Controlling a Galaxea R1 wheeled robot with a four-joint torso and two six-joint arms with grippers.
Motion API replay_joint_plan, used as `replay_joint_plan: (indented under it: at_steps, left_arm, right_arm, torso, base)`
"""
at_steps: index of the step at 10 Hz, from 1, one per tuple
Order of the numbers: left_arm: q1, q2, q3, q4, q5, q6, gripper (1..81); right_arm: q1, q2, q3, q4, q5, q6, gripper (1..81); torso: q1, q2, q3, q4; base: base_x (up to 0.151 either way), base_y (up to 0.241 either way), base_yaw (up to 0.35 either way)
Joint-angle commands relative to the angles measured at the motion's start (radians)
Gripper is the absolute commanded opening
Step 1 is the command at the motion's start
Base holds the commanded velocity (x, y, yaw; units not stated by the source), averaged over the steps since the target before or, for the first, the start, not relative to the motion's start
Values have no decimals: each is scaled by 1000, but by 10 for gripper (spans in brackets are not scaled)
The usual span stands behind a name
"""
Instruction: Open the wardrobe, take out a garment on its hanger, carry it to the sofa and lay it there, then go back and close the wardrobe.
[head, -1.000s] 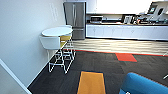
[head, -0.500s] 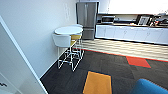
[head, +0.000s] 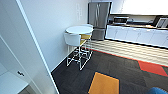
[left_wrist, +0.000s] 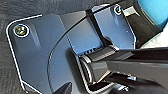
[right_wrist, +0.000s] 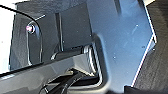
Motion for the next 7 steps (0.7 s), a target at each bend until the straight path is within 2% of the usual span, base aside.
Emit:
replay_joint_plan:
  at_steps: [1, 7]
  left_arm:
    - [-28, 0, 8, 10, 39, 6, 811]
    - [-28, 5, 8, 10, 39, 6, 811]
  right_arm:
    - [27, 8, 6, -9, -56, -5, 811]
    - [36, 6, 6, -7, -56, -5, 811]
  torso:
    - [0, 0, 0, 0]
    - [0, 0, 0, 0]
  base:
    - [0, 0, 300]
    - [0, 0, 300]
